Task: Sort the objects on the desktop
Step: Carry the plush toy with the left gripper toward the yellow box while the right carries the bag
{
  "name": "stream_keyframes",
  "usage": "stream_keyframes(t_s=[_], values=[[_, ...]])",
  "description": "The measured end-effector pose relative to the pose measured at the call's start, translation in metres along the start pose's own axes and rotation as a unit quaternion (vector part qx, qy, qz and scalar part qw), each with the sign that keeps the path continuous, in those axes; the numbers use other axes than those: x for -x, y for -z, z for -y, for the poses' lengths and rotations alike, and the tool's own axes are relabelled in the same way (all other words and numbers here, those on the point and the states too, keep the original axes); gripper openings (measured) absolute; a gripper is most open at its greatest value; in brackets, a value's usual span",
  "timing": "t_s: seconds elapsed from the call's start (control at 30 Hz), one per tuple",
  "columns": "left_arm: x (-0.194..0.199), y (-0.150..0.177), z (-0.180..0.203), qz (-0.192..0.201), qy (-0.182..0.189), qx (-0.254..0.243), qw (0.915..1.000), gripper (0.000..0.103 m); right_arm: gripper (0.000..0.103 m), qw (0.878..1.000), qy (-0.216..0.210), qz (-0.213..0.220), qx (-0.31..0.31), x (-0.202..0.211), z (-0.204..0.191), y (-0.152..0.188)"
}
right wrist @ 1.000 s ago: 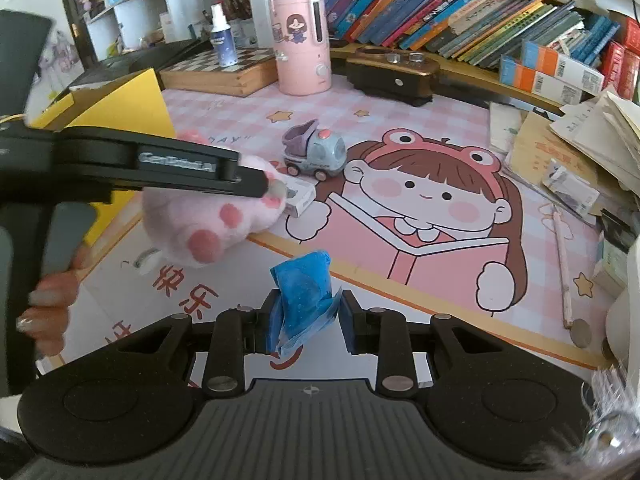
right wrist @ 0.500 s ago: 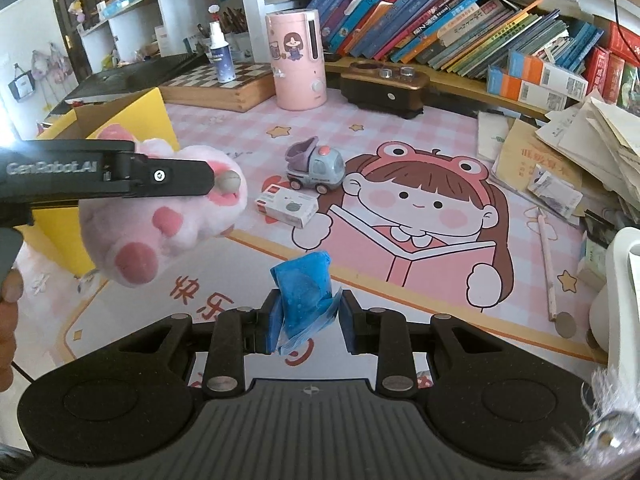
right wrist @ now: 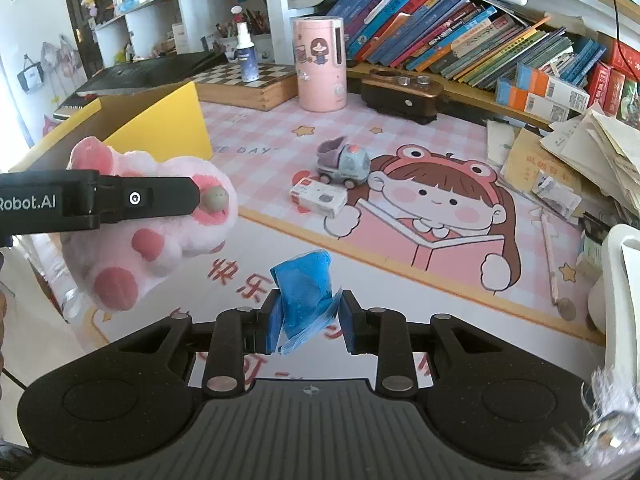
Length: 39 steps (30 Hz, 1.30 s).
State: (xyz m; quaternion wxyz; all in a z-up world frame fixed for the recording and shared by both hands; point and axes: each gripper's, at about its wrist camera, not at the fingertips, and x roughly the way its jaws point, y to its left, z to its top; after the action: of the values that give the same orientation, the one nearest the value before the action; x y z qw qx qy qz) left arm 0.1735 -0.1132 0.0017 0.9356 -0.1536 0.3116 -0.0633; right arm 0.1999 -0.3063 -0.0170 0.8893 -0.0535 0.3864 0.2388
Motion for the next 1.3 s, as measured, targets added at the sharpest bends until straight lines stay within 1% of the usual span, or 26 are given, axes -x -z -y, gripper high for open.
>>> stream_keyframes(t_s=[0.2,0.4,0.63,0.77,1.0,1.3], values=[[0.019,0.008,-0.012,0.0,0.01,-0.006,0.9999,0.062,0.027,1.0,0.008,-0.003,-0.006,0.008,-0.021,0.009],[0.045,0.019,-0.029,-0.004,0.019,-0.013,0.9997,0.062,0.027,1.0,0.014,-0.004,-0.01,0.019,-0.051,0.02],[0.083,0.034,-0.052,-0.005,0.023,-0.022,0.9995,0.062,0.027,1.0,0.014,-0.007,-0.001,0.029,-0.098,0.034],[0.104,0.041,-0.068,-0.001,0.021,-0.015,0.9997,0.062,0.027,1.0,0.014,-0.004,0.006,0.037,-0.125,0.043],[0.139,0.054,-0.092,0.009,0.009,-0.008,0.9999,0.062,0.027,1.0,0.009,0.002,0.016,0.048,-0.167,0.055],[0.179,0.064,-0.125,0.035,-0.028,0.012,0.999,0.062,0.027,0.998,-0.025,0.008,0.052,0.048,-0.217,0.058]])
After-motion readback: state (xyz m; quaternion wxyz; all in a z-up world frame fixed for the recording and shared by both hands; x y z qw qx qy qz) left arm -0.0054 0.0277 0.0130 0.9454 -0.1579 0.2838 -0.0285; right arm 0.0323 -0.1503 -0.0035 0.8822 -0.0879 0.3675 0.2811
